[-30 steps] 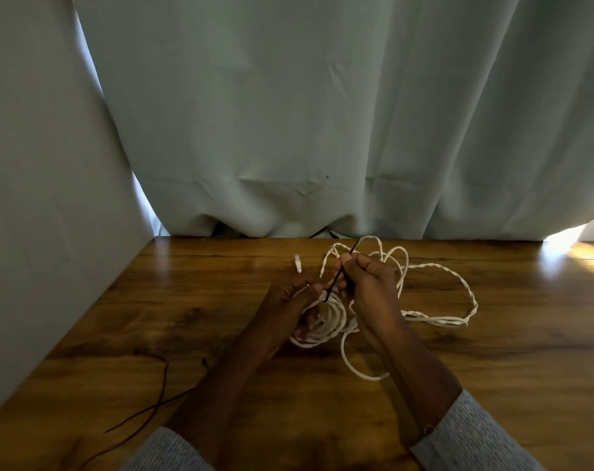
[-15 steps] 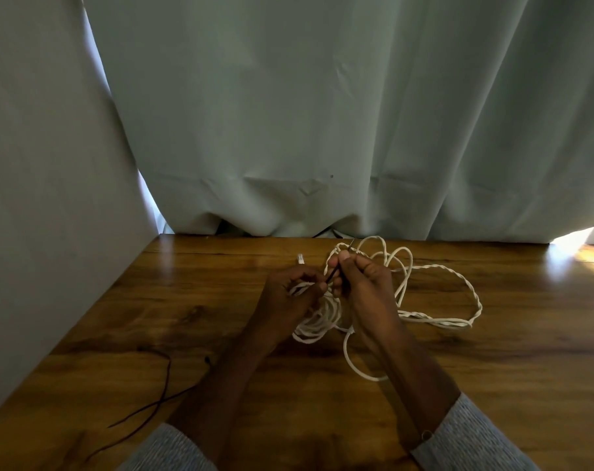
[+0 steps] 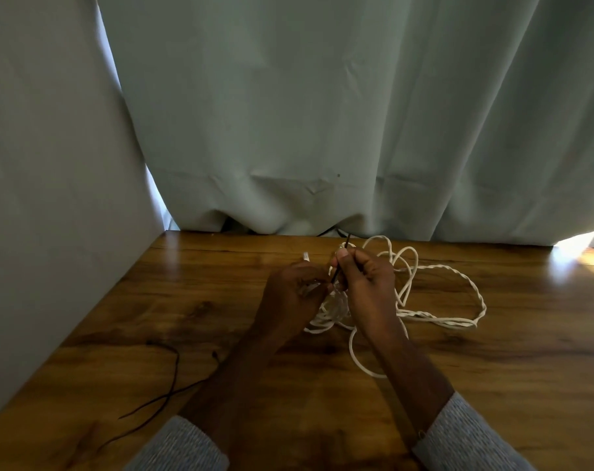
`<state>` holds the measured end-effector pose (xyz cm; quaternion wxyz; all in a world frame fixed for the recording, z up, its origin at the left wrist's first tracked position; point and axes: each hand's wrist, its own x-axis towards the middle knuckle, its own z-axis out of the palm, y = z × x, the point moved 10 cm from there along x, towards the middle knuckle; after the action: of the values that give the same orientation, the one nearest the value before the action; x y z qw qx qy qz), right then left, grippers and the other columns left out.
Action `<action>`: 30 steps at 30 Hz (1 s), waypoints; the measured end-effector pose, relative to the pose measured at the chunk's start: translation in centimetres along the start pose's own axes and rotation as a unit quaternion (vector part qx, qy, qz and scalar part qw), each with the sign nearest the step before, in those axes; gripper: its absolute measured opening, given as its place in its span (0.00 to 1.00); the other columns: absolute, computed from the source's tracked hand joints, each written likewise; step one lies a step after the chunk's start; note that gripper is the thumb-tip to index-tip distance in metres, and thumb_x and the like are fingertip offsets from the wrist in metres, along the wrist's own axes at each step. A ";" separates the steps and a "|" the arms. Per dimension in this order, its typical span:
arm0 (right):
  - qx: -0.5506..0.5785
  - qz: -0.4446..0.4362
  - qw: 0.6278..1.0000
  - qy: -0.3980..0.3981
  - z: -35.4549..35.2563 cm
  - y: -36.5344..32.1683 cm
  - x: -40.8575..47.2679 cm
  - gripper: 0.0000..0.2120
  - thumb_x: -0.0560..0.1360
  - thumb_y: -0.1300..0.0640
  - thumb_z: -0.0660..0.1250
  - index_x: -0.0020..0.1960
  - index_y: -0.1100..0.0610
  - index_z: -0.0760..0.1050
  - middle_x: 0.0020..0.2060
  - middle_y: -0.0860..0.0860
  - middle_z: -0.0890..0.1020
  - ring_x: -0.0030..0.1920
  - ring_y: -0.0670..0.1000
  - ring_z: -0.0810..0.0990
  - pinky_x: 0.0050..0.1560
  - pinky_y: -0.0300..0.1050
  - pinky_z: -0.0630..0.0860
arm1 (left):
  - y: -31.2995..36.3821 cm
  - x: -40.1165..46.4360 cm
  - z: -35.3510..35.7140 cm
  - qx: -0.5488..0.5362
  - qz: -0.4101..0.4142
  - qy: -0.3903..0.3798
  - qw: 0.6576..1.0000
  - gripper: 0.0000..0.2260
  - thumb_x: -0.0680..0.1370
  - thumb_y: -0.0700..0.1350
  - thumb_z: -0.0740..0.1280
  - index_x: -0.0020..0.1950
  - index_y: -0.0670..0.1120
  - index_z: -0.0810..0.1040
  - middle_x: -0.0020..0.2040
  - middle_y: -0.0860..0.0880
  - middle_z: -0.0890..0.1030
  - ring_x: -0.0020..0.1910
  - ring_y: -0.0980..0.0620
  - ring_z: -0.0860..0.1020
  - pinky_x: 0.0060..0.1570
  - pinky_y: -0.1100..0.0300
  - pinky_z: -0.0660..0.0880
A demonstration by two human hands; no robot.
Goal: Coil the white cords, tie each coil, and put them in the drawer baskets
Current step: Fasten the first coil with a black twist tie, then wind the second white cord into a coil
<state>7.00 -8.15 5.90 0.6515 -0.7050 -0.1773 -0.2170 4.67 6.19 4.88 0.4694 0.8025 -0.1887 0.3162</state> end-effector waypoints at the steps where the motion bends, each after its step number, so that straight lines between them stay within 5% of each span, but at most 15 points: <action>1: -0.010 -0.010 1.000 0.000 0.3 -0.2 0.1 0.13 0.82 0.57 0.65 0.41 0.58 0.82 0.31 0.48 0.81 0.34 0.49 0.79 0.38 0.49 0.78 | 0.0 0.0 -0.4 0.008 -0.002 0.006 1.000 0.06 0.72 0.36 0.75 0.48 0.44 0.85 0.46 0.51 0.85 0.46 0.57 0.82 0.47 0.61 0.79; 5: -0.015 -0.014 0.999 -0.037 3.8 0.0 0.7 0.07 0.78 0.52 0.71 0.53 0.53 0.83 0.44 0.48 0.86 0.46 0.47 0.84 0.50 0.50 0.82 | -2.7 0.3 -5.0 -0.014 -0.117 0.093 0.989 0.08 0.72 0.34 0.74 0.41 0.47 0.84 0.38 0.52 0.84 0.38 0.56 0.81 0.39 0.62 0.78; 8: -0.072 0.034 0.992 -0.102 8.1 1.6 0.0 0.19 0.74 0.52 0.75 0.64 0.52 0.78 0.52 0.45 0.83 0.47 0.40 0.81 0.48 0.36 0.79 | -6.7 -0.7 -11.1 0.007 -0.227 0.188 0.956 0.05 0.72 0.36 0.74 0.41 0.45 0.84 0.38 0.49 0.84 0.39 0.51 0.81 0.42 0.56 0.79; 12: -0.162 0.009 0.968 -0.191 13.9 2.7 -1.5 0.17 0.73 0.56 0.74 0.61 0.54 0.78 0.54 0.48 0.82 0.51 0.48 0.80 0.49 0.38 0.75 | -12.1 -4.2 -18.1 0.036 -0.350 0.287 0.891 0.06 0.72 0.36 0.72 0.40 0.47 0.85 0.38 0.49 0.84 0.42 0.48 0.82 0.47 0.51 0.81; 15: -0.158 0.029 0.958 -0.239 16.7 3.9 -1.7 0.11 0.74 0.58 0.74 0.56 0.54 0.80 0.51 0.49 0.83 0.49 0.46 0.80 0.46 0.39 0.75 | -14.0 -5.5 -19.4 0.077 -0.406 0.279 0.867 0.04 0.72 0.39 0.71 0.38 0.45 0.84 0.39 0.44 0.84 0.41 0.44 0.82 0.46 0.45 0.82; 21: -0.155 0.047 0.951 -0.264 20.0 5.4 -1.6 0.06 0.78 0.58 0.67 0.54 0.54 0.80 0.46 0.46 0.83 0.44 0.43 0.80 0.44 0.40 0.77 | -14.4 -5.1 -19.4 0.159 -0.414 0.245 0.862 0.11 0.73 0.40 0.72 0.30 0.42 0.78 0.33 0.43 0.80 0.33 0.45 0.77 0.34 0.54 0.74; 25: -0.135 0.071 0.954 -0.257 20.1 5.6 -1.8 0.07 0.77 0.54 0.70 0.54 0.53 0.80 0.46 0.46 0.83 0.46 0.45 0.81 0.47 0.44 0.80 | -13.6 -5.1 -19.8 0.149 -0.387 0.282 0.865 0.08 0.69 0.42 0.77 0.40 0.43 0.79 0.41 0.45 0.81 0.41 0.45 0.80 0.43 0.51 0.78; 30: -0.142 0.039 0.961 -0.234 18.2 4.6 -1.5 0.02 0.79 0.55 0.69 0.50 0.53 0.80 0.43 0.43 0.81 0.43 0.39 0.78 0.40 0.31 0.72 | -9.7 -3.0 -18.4 0.188 -0.257 0.287 0.904 0.11 0.69 0.42 0.75 0.42 0.45 0.74 0.41 0.46 0.78 0.42 0.46 0.77 0.42 0.52 0.76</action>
<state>9.51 9.63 0.21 0.4927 -0.8278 -0.2646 -0.0433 2.18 26.97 3.28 0.4087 0.7710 0.2295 0.4310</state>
